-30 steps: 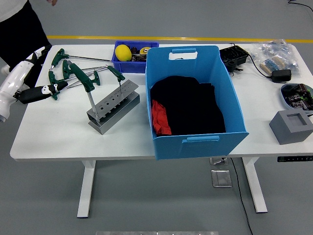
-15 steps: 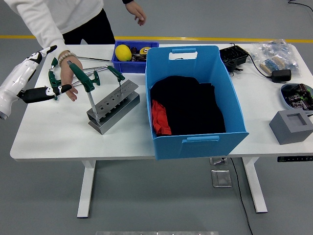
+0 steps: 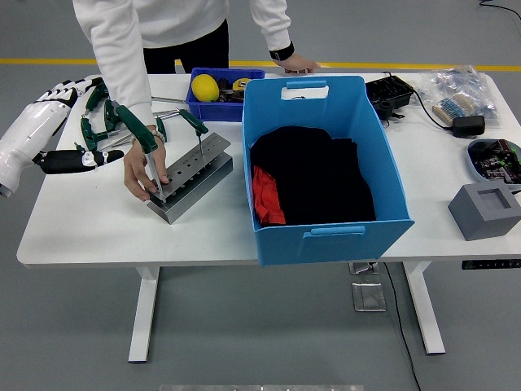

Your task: Lift tool from toolbox,place it in box,lift tool from toolbox,place it in box

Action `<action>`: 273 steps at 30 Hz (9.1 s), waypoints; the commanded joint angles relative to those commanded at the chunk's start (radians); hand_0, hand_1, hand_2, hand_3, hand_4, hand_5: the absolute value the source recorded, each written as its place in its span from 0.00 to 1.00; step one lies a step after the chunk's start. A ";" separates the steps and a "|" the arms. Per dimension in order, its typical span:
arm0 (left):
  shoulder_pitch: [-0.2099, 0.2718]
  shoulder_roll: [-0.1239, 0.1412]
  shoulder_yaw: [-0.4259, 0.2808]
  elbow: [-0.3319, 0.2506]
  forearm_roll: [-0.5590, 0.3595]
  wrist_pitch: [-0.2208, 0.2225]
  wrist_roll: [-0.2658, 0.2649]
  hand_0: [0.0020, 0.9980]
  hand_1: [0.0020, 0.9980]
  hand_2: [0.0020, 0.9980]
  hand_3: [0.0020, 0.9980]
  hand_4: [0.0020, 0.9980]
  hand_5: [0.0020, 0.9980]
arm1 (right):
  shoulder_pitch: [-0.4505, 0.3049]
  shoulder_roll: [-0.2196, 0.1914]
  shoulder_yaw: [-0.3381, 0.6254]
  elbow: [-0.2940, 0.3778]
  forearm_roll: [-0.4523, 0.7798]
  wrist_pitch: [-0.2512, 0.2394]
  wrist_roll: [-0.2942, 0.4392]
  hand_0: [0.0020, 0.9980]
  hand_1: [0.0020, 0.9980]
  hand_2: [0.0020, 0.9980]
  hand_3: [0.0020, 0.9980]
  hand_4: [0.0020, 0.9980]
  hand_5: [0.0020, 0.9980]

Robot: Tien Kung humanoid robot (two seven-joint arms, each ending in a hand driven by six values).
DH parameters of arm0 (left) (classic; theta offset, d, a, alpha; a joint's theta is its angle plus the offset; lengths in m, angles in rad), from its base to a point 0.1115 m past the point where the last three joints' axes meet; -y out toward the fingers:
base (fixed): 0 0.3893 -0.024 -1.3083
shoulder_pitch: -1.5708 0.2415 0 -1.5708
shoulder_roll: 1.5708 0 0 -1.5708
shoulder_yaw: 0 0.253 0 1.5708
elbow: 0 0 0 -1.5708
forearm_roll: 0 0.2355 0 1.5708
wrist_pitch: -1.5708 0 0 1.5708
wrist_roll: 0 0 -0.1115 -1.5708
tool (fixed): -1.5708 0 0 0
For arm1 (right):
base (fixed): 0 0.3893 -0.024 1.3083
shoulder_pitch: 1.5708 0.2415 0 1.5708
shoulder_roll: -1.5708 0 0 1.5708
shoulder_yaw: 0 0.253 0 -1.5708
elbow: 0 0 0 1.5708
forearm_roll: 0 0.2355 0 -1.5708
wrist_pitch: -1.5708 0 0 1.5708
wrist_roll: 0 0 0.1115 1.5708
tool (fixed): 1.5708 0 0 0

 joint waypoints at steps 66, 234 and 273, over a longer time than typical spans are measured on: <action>-0.805 0.218 1.088 0.343 0.184 0.178 -0.145 0.93 0.86 0.82 0.87 1.00 0.12 | 0.028 -0.019 -0.006 0.010 -0.012 0.002 -0.007 0.66 0.61 0.67 0.54 0.79 0.60; -0.881 0.070 1.240 0.540 -0.260 0.083 -0.132 0.21 0.06 0.08 0.08 0.60 0.80 | 0.044 -0.028 0.011 0.011 -0.048 0.007 -0.011 0.65 0.61 0.67 0.54 0.79 0.60; -0.915 0.121 1.097 0.488 -0.245 0.084 -0.154 0.21 0.05 0.07 0.07 0.58 0.74 | 0.031 -0.025 0.009 0.009 -0.043 0.004 -0.008 0.65 0.60 0.67 0.54 0.79 0.60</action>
